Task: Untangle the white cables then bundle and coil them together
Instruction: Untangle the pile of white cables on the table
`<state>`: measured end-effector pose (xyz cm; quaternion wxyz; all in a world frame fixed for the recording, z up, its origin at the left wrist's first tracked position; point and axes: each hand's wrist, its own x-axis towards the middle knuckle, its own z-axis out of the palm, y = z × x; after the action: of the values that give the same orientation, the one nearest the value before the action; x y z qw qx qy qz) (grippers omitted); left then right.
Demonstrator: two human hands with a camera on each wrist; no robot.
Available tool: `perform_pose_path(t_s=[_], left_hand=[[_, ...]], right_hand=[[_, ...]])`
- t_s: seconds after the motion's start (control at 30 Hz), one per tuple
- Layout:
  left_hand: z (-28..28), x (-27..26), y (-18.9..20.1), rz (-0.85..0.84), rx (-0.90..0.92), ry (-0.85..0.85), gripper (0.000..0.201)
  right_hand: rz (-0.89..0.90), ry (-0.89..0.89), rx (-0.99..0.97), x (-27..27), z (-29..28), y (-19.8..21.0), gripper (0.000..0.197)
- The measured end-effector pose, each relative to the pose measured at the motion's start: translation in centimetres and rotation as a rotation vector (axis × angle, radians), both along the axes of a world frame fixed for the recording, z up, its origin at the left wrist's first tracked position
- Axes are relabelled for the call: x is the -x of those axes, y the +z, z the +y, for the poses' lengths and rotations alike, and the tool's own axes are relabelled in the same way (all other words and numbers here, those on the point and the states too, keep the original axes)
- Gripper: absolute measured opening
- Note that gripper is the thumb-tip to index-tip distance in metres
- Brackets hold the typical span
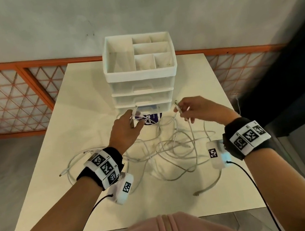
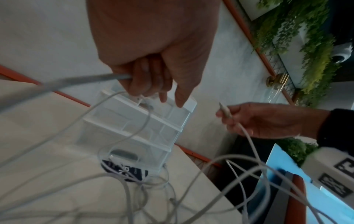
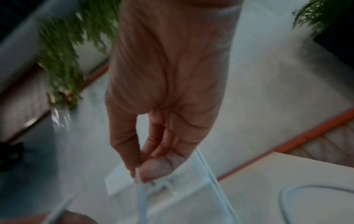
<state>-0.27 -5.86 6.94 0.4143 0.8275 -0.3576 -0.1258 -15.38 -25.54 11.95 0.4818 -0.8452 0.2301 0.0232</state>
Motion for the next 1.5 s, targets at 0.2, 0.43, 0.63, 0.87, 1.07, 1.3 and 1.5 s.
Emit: perform_pose_path(t_s=[0.2,0.43,0.63,0.87,1.07,1.3,1.5], left_hand=[[-1.4,2.0,3.2,0.387,0.214,-0.223,0.014],[-1.3,2.1,3.8,0.583,0.231,-0.384,0.015],[-1.0,2.0,3.9,0.531,0.234,-0.428,0.021],[-1.0,2.1,3.7,0.477,0.168,-0.44,0.017],[-1.0,1.8,5.1,0.553,0.314,-0.315,0.029],[0.0,-0.1,8.2,0.662,0.602,-0.291,0.033],[3.3,-3.0,8.5,0.318,0.432,-0.115,0.035]], right_hand=[[-0.224,0.03,-0.207,-2.2,2.4,4.8,0.026],[-0.297,-0.029,-0.192,-3.9,3.7,4.2,0.029],[-0.316,-0.006,-0.253,-3.9,4.0,3.4,0.028],[-0.244,0.068,-0.115,-4.0,3.8,2.8,0.03],[-0.207,0.137,-0.339,-4.2,4.9,0.8,0.045],[0.007,0.437,0.045,-5.6,6.6,-3.7,0.016],[0.259,0.295,0.441,-3.6,2.6,-5.8,0.019]])
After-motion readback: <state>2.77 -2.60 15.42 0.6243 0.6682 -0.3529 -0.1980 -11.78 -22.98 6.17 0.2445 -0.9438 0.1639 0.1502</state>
